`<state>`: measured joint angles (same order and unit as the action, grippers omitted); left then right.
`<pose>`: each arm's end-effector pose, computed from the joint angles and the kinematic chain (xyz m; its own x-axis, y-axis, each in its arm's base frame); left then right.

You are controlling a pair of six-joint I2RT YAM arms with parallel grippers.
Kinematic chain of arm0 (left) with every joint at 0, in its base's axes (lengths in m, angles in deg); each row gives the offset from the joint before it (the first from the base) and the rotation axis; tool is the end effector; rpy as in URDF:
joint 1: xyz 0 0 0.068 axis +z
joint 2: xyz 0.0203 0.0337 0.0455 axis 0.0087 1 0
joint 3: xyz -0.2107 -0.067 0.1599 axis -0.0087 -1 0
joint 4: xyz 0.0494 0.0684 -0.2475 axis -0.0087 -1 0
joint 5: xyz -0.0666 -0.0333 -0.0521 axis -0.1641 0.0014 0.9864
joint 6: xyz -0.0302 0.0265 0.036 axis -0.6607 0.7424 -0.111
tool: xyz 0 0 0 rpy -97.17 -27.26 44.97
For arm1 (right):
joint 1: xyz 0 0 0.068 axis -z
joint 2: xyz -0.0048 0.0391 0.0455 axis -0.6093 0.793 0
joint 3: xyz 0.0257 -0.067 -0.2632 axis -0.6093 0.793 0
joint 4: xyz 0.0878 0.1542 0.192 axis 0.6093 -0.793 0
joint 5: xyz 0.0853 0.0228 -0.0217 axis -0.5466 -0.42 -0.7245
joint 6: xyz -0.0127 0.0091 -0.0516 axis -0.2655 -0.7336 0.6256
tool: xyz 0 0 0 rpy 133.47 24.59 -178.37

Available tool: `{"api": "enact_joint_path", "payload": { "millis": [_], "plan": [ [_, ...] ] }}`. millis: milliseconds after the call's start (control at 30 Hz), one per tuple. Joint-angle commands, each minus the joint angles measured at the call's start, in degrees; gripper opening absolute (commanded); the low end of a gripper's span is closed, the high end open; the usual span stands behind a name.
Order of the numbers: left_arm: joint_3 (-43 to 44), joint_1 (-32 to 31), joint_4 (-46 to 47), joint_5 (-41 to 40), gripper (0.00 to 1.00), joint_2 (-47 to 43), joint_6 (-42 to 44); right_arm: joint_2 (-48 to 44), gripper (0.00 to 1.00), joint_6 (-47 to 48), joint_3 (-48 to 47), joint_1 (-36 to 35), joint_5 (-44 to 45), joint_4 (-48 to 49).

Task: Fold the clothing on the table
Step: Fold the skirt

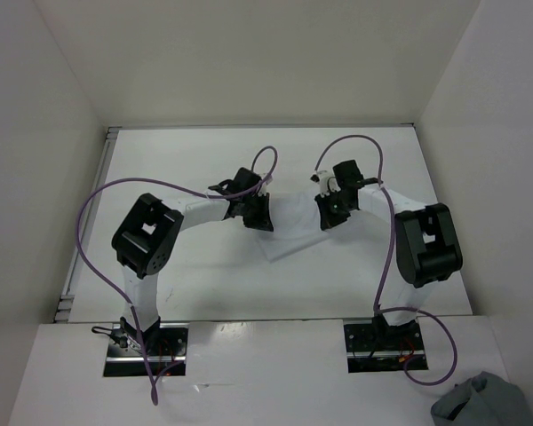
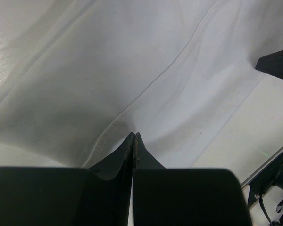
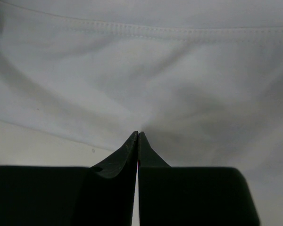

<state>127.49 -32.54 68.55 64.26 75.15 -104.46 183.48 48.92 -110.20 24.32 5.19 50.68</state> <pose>0.3435 -0.2357 0.1626 -0.9125 -0.0602 -0.4046 0.1909 0.8121 -0.5514 0.3192 0.0873 0.1752 -0.7902 -0.4021 -0.4625 -0.5380 0.8165 0.2093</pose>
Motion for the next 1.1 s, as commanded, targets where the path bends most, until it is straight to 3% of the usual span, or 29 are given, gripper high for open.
{"api": "enact_joint_path", "payload": {
  "millis": [0, 167, 367, 467, 667, 733, 767, 800, 933, 1067],
  "plan": [
    [1.6, 1.0, 0.0, 0.9, 0.01, -0.5, -0.2, -0.1, 0.04, -0.4, 0.7, -0.3, 5.9, 1.0],
    [1.6, 1.0, 0.0, 0.9, 0.01, -1.1, -0.2, 4.4, 0.04, -4.4, -0.4, -0.3, 22.1, 2.2],
    [0.4, 1.0, 0.0, 0.9, 0.0, -0.5, -0.2, 4.6, 0.05, -7.1, 0.2, 0.2, 31.6, 4.5],
    [0.4, 1.0, 0.0, 0.4, 0.0, 0.0, -0.2, 3.4, 0.05, -7.8, -0.3, 3.0, 30.6, 4.5],
    [-1.4, 1.0, 2.1, 0.4, 0.0, -2.3, -0.9, -3.0, 0.08, -7.3, -0.4, 10.0, 14.2, 4.5],
    [-2.5, 0.3, 4.3, 0.4, 0.0, -6.0, -0.9, -6.4, 0.16, -7.3, 0.2, 13.7, 7.7, 4.5],
    [-2.6, 0.3, 4.8, 0.4, 0.0, -7.2, -0.1, -7.0, 0.43, -7.3, 0.2, 15.6, 5.2, 3.8],
    [-2.6, -0.5, 5.5, 0.4, 0.06, -9.0, 0.5, -7.1, 0.61, -7.3, 0.9, 19.4, 0.2, 3.8],
    [-1.2, -1.9, 5.5, 3.7, 0.2, -9.6, 1.1, -3.9, 0.8, -6.7, 0.9, 25.3, -3.9, 1.9],
    [-0.6, -2.6, 5.4, 3.7, 0.23, -7.7, 1.1, 2.8, 0.85, -7.4, -0.6, 29.0, -5.4, 0.8]
  ]
}}
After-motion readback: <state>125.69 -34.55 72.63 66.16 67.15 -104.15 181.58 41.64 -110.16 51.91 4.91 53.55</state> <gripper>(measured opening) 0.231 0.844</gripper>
